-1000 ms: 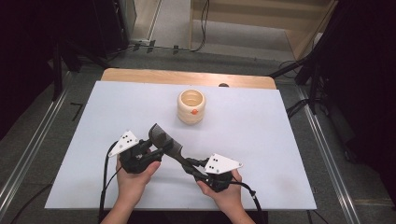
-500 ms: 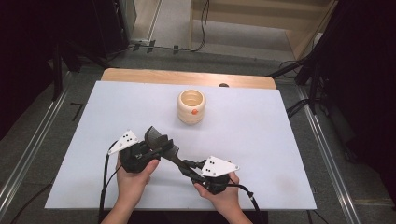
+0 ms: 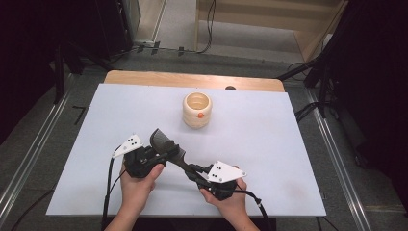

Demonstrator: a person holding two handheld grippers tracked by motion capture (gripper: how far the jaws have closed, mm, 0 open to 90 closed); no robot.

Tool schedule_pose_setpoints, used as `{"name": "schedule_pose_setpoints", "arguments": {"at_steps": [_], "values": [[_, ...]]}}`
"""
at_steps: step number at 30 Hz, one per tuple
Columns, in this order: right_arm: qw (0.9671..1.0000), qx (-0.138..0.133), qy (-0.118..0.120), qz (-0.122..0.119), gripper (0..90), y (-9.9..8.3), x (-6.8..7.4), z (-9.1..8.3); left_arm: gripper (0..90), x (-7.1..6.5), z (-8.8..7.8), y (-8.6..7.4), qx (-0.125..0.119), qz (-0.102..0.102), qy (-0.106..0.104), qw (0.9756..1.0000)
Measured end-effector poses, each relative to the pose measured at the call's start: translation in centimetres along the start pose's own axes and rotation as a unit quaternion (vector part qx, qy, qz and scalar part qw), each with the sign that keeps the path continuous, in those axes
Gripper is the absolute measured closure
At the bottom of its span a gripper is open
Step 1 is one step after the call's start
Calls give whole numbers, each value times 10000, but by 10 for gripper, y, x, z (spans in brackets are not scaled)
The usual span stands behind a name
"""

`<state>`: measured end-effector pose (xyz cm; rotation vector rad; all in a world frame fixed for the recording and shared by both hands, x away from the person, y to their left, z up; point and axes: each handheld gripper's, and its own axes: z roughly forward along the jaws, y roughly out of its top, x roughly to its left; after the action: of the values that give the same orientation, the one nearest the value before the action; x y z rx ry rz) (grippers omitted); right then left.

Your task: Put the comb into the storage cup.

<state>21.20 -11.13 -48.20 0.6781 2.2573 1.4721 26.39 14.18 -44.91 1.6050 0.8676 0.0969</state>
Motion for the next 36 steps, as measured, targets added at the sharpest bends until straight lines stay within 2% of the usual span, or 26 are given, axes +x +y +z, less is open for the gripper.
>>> {"name": "schedule_pose_setpoints", "arguments": {"at_steps": [8,10,12,13,14,16,18,21,24,26,28,30,31,36], "values": [[9999,31,-118,-78,709,-1,2,2,744,2,0,0,111,-219,-65,9997],[9998,38,-152,-93,709,-1,3,3,789,4,0,1,27,-422,-317,9986],[9999,-5,-103,-50,705,-1,3,4,838,4,-2,2,-43,-611,-623,9962],[10000,-45,-67,13,695,-2,2,5,860,2,-2,3,-82,-610,-690,9957],[9999,-77,-52,93,652,-2,1,6,863,0,-4,4,-109,-495,-509,9974],[9996,-219,22,200,504,-2,-1,5,864,2,-8,6,-202,-515,-554,9969],[9994,-205,91,264,420,-1,-3,2,864,3,-13,8,-298,-458,-442,9975],[9984,-293,214,443,302,-2,-8,-1,864,6,-17,9,-389,-417,-423,9975],[9972,-342,270,611,184,-4,-14,-5,864,5,-20,10,-420,-283,-347,9981],[9966,-373,247,686,99,-6,-18,-7,864,5,-21,11,-358,-164,-307,9988],[9962,-408,214,740,72,-7,-22,-10,864,5,-23,11,-400,-141,-297,9987],[9961,-421,167,756,0,-8,-26,-13,864,6,-24,12,-405,-163,-337,9985],[9959,-437,206,766,0,-9,-28,-14,864,7,-25,12,-417,-139,-320,9985],[9955,-460,-19,825,0,-12,-34,-21,864,8,-28,14,-392,-112,-274,9988]]}}
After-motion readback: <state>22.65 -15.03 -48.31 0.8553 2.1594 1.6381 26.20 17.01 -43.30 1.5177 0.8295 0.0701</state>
